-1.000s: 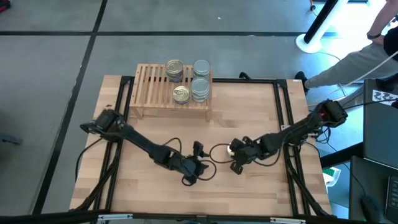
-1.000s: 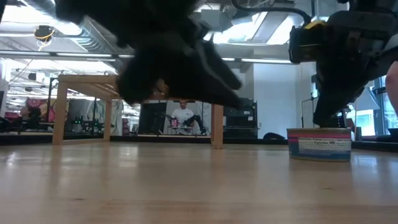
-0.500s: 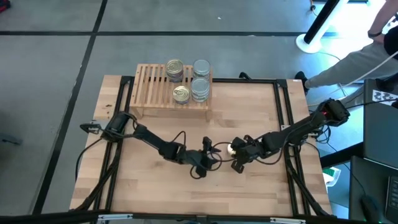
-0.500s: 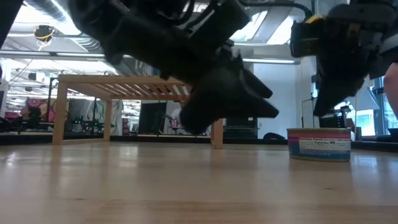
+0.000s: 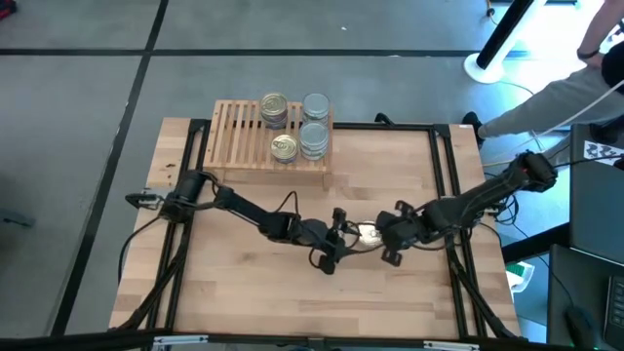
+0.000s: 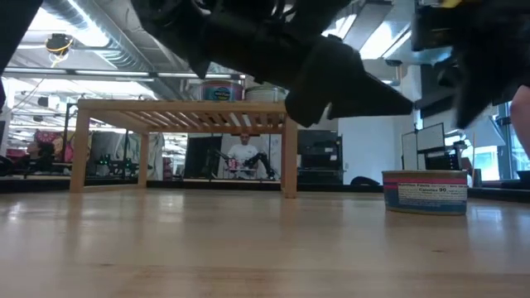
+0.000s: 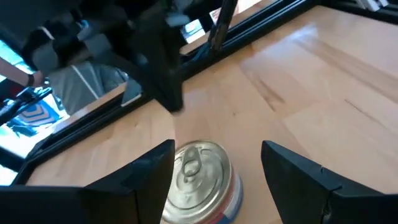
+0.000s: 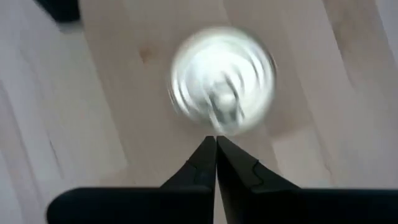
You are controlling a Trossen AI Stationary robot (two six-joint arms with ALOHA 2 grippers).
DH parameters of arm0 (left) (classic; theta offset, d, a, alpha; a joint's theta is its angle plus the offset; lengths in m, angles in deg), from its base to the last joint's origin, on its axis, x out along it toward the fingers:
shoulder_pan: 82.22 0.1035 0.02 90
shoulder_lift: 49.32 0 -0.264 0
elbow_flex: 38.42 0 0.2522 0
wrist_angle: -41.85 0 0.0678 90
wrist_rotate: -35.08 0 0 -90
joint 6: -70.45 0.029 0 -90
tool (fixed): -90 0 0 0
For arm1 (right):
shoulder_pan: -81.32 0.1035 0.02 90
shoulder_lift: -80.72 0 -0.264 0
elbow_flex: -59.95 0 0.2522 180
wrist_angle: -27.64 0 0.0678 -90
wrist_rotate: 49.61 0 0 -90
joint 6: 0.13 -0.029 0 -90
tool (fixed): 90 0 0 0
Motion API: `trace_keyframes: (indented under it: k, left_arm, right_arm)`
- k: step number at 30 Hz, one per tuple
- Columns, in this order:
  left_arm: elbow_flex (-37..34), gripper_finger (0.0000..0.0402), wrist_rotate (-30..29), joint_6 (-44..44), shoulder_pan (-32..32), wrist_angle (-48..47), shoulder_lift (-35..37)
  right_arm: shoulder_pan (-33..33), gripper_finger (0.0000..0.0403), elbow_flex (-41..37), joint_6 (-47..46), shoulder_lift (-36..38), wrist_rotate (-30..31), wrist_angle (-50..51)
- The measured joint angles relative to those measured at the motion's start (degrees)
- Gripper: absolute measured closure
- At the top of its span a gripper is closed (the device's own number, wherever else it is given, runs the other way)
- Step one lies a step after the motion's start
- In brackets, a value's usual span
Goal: Stack canned seafood by type on shelf
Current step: Stack the blue tuna can on top of the bottom blue tuna can on the shelf
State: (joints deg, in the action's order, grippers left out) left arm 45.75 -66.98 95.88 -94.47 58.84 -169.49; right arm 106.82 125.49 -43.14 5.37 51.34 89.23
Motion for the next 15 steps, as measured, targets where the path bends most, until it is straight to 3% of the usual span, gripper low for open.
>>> trace_keyframes:
  k: [4, 9, 15]
  left_arm:
    - [2.87, 0.0164, 1.62, 0.56, 0.00, -0.20, -3.53]
    - [7.71, 0.0164, 1.66, 0.96, 0.05, -0.77, -7.03]
    - [11.58, 0.0164, 1.67, -2.63, 1.05, -11.97, -7.40]
  right_arm:
    - [4.20, 0.0388, -0.01, -0.07, 2.59, 0.35, 8.50]
    - [9.95, 0.0388, 0.02, -0.11, 3.73, 2.09, 10.39]
    - [12.04, 0.0388, 0.02, -0.02, 2.57, 2.46, 8.80]
